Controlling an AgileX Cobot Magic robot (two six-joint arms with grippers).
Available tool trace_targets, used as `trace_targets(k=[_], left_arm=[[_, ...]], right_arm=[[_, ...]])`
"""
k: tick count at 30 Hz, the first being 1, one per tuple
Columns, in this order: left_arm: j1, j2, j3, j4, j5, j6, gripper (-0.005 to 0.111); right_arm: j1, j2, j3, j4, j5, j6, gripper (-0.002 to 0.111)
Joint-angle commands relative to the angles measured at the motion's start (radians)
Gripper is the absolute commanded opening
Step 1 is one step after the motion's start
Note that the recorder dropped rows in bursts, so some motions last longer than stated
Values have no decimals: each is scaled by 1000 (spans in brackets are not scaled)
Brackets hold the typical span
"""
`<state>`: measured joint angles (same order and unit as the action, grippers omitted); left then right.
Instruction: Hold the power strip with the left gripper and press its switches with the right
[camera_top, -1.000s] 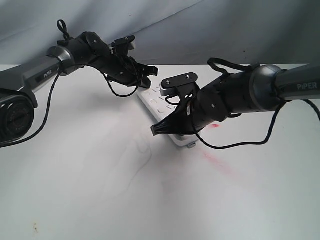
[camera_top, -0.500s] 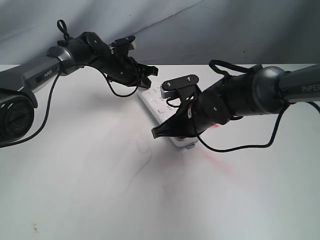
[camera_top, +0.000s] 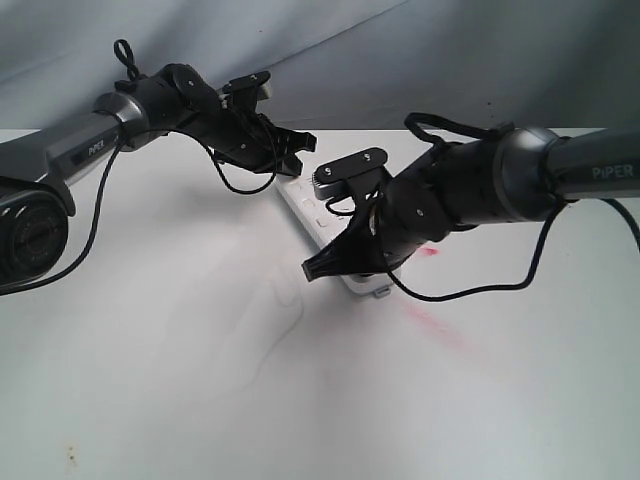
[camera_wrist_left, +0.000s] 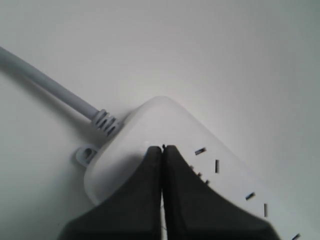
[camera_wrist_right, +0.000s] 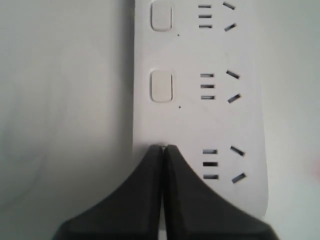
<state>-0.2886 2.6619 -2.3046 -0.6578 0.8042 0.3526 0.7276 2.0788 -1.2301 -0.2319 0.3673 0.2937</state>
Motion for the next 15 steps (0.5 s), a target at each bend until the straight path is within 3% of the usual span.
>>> trace_targets(k=[1, 10, 15], left_arm=[[-2, 7, -3, 9, 3, 0, 0], [-2, 7, -3, 9, 3, 0, 0], [-2, 7, -3, 9, 3, 0, 0]], right_arm=[[21, 125, -4, -19, 441, -6, 0], [21, 162, -136, -19, 619, -161, 0], [21, 181, -157, 0, 607, -175, 0]])
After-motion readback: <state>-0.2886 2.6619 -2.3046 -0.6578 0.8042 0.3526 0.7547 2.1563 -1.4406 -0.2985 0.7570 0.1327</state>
